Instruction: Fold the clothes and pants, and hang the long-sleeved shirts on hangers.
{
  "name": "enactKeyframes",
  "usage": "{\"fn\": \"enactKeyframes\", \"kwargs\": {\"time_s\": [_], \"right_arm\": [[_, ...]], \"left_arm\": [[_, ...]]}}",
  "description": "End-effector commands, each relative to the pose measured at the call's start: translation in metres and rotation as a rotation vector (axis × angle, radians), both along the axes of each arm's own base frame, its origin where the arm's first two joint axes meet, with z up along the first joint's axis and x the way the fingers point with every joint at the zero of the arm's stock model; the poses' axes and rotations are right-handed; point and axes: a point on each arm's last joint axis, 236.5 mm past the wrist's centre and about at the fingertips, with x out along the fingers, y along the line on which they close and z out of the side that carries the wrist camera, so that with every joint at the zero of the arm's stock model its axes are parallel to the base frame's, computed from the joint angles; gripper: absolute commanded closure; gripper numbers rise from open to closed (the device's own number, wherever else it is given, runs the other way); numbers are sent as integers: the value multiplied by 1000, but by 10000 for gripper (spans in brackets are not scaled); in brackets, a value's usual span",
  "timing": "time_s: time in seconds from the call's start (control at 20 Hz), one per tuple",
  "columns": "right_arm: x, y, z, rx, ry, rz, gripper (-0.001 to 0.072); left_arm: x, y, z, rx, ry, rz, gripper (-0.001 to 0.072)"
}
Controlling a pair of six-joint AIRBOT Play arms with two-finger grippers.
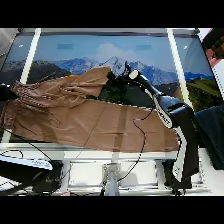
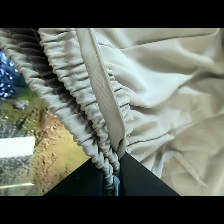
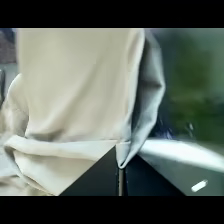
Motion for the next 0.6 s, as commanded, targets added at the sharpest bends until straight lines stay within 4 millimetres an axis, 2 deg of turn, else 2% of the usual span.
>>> {"fn": "enactKeyframes", "kwargs": {"time_s": [0.0,0.15,0.25,0.4,0.55], "right_arm": [[30,-35,42,-181,-218,49,698],[52,-85,95,-276,-332,20,698],[56,-133,119,-361,-351,3,698],[42,-212,135,-498,-293,4,698],[15,-269,147,-602,-258,104,698]], "left_arm": [[8,8,0,21,-22,43,654],[20,21,3,51,-60,130,655],[35,36,9,84,-112,223,655],[51,55,17,123,-180,324,655],[53,59,18,135,-194,332,655]]}}
